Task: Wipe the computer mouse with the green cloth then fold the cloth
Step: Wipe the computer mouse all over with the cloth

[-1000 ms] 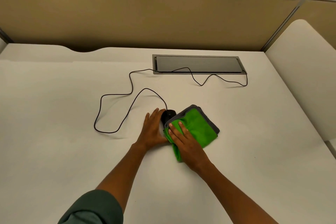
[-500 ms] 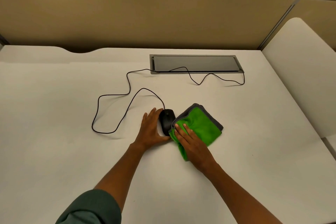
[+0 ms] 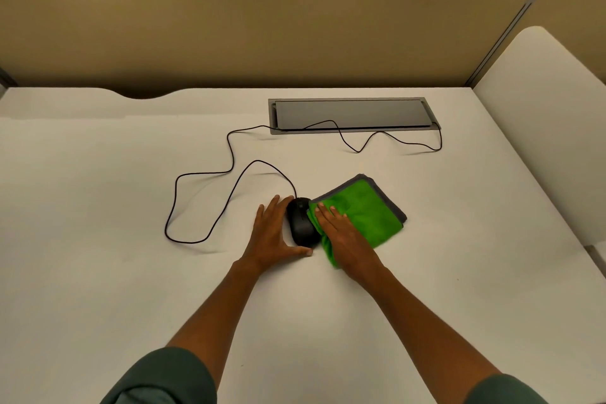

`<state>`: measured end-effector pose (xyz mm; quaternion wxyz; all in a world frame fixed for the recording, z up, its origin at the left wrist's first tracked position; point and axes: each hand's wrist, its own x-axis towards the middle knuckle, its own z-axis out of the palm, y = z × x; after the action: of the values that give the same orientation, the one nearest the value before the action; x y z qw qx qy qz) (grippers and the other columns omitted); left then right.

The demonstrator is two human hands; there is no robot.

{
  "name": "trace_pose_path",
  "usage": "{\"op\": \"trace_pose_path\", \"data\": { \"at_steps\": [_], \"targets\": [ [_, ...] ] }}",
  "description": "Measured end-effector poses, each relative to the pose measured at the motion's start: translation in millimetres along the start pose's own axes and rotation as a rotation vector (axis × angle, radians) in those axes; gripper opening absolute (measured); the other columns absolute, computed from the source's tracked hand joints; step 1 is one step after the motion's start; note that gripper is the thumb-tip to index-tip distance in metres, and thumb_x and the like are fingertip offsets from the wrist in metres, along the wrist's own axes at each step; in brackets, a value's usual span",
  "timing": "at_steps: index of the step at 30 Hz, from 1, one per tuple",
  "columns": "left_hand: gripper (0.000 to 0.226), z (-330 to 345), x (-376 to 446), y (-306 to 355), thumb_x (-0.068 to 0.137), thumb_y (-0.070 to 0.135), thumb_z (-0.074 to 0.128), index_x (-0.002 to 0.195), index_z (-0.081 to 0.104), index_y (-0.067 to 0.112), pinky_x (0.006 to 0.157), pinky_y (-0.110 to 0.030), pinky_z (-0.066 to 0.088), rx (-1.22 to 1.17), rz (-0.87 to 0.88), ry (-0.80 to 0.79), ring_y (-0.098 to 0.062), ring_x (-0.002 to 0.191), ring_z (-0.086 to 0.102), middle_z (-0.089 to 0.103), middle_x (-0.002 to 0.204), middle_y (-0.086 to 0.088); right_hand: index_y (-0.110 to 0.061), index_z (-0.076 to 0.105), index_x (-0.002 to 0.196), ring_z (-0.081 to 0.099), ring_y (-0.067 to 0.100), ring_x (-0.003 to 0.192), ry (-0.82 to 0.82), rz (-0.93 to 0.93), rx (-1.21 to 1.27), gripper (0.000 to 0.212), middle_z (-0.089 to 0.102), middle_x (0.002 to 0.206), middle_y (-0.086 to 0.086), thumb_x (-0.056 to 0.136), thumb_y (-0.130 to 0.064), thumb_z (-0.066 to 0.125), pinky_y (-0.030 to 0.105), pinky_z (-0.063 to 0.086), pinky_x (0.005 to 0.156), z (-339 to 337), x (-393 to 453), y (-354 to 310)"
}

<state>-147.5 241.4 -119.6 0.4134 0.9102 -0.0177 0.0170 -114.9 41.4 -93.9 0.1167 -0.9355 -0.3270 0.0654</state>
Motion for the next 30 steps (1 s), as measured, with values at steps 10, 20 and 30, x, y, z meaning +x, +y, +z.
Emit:
{"op": "trace_pose_path", "data": {
  "at_steps": [10,20,30],
  "targets": [
    [0.114,1,0,4,0.057,0.06,0.081,0.147,0.025,0.017,0.122,-0.043,0.001,-0.012,-0.005,0.018,-0.018,0.149,0.013,0.034,0.153,0.001,-0.006,0.048,0.137,0.04,0.041,0.133,0.212,-0.144,0.009,0.062,0.043,0.145,0.019,0.08,0.012,0.059,0.052,0.04,0.105,14,-36,-30],
    [0.113,1,2,3,0.059,0.042,0.087,0.148,0.023,0.014,0.12,-0.045,0.001,-0.008,-0.011,0.0,-0.021,0.149,0.014,0.033,0.154,-0.001,-0.006,0.066,0.119,0.058,0.038,0.118,0.186,-0.183,-0.102,0.053,0.062,0.129,0.016,0.068,0.0,0.08,0.047,0.054,0.092,-7,16,-46],
    [0.109,0,2,2,0.06,0.046,0.08,0.148,0.025,0.012,0.119,-0.04,-0.002,-0.015,0.002,0.003,-0.022,0.149,0.013,0.033,0.154,-0.002,-0.007,0.059,0.126,0.039,0.043,0.134,0.088,-0.205,-0.064,0.043,0.051,0.142,0.011,0.084,-0.001,0.065,0.054,0.036,0.109,-10,26,-44]
  ]
}}
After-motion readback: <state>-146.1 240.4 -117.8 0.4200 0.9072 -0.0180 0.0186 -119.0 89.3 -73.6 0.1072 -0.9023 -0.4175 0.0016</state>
